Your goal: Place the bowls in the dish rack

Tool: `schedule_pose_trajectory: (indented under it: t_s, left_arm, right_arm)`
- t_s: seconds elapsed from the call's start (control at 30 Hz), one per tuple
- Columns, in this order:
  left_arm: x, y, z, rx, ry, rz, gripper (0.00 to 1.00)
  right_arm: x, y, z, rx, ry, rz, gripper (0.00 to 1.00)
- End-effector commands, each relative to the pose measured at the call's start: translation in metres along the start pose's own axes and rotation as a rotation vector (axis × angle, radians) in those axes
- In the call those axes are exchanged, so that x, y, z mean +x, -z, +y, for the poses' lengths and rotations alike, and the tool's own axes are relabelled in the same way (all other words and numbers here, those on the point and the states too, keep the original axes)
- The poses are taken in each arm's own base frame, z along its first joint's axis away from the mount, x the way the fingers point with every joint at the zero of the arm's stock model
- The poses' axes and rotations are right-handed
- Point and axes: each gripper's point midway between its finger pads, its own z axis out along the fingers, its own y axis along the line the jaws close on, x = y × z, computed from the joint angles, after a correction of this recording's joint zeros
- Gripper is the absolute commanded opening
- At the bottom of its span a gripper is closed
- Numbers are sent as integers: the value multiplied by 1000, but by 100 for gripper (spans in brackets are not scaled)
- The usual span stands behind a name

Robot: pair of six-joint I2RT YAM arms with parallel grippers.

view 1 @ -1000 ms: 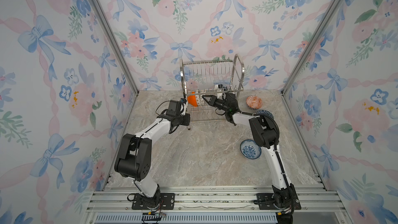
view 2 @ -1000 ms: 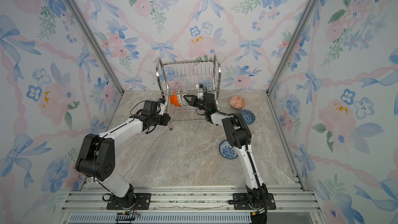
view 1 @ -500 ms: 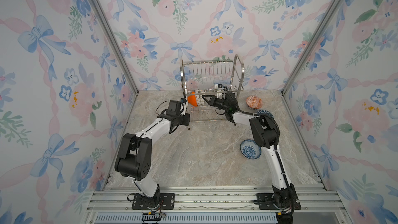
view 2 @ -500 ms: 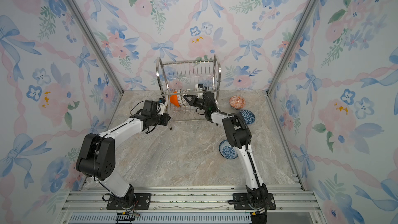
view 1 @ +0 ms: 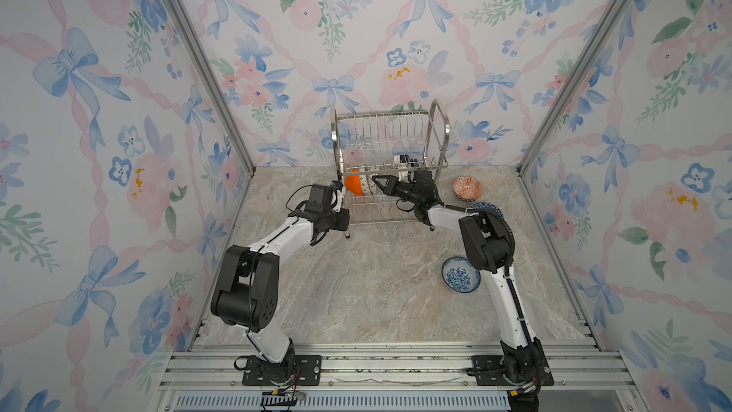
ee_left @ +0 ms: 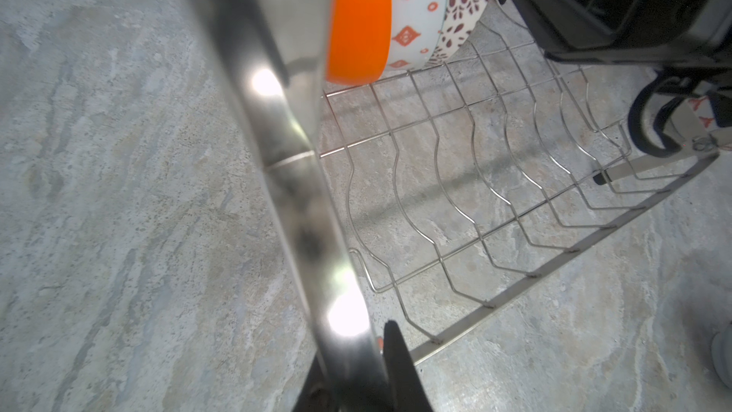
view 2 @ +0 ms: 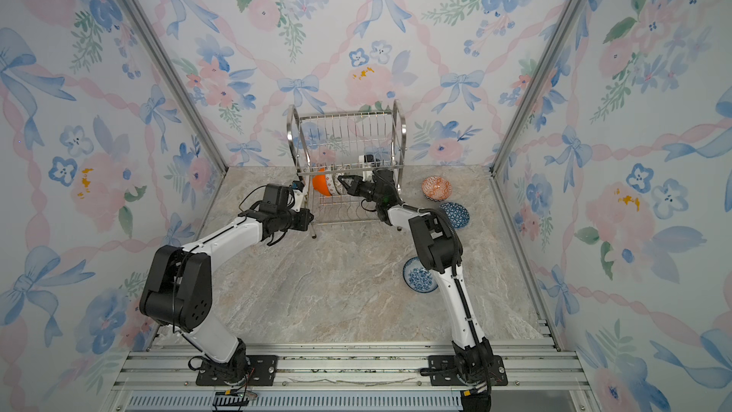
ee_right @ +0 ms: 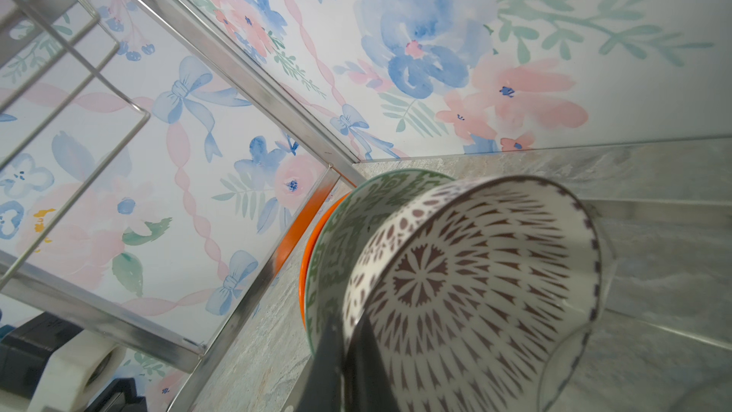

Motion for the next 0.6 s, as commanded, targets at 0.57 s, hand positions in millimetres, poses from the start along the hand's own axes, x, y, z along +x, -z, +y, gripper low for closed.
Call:
schedule_pose_trajectory:
  t_s: [0.57]
  left_arm:
    - [83, -14, 2, 32, 134, 305, 0]
  right_arm:
    - [-32, 15, 6, 24, -19, -64, 14]
